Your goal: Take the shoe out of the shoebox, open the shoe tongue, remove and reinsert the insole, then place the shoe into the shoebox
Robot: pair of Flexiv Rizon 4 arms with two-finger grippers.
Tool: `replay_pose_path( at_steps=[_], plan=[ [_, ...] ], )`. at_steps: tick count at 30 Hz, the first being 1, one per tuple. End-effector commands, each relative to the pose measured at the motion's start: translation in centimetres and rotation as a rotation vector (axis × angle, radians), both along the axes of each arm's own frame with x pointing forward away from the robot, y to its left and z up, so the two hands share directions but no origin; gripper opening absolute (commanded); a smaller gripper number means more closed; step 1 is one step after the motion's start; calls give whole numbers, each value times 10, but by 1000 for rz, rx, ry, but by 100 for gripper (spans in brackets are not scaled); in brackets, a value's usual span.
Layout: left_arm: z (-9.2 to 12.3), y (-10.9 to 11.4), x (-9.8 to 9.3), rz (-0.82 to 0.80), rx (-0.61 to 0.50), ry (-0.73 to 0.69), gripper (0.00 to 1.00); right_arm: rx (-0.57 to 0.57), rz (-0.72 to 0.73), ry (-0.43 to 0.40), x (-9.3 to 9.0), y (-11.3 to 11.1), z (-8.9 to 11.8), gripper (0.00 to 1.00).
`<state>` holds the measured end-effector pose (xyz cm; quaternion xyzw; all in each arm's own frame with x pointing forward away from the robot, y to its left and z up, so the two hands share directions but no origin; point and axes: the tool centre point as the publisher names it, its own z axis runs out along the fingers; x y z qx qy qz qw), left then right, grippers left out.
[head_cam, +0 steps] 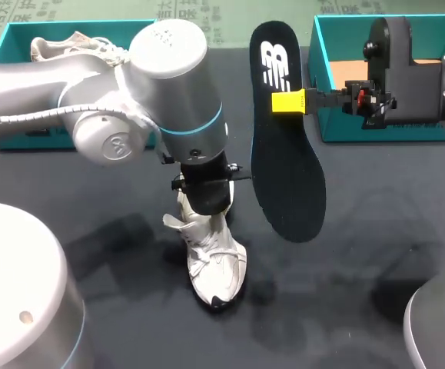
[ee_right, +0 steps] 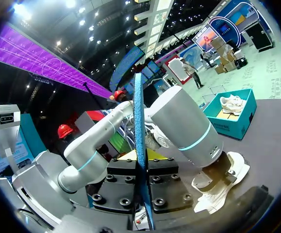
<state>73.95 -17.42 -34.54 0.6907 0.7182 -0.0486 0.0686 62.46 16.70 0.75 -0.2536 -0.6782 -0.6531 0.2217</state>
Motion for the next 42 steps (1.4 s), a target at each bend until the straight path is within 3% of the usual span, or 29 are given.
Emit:
replay_pose_path(
  at_steps=[1, 28, 33, 35, 38, 42],
  plan=[
    [-5, -13, 11, -5, 14, 18, 0, -1, -1, 2, 1, 3, -1, 0],
    [-48, -48, 36, -36, 11, 111, 0, -1, -1, 2, 1, 3, -1, 0],
    [-47, -51, 37, -63, 0, 113, 18, -1, -1, 2, 1, 3, -1, 0],
    [-46, -52, 36, -77, -7, 111, 16, -1, -1, 2, 1, 3, -1, 0],
    [-44, -53, 34, -93, -17, 110, 22, -1, -1, 2, 1, 3, -1, 0],
    [-37, -50, 32, -108, -38, 97, 39, -1, -1, 2, 1, 3, -1, 0]
  ],
)
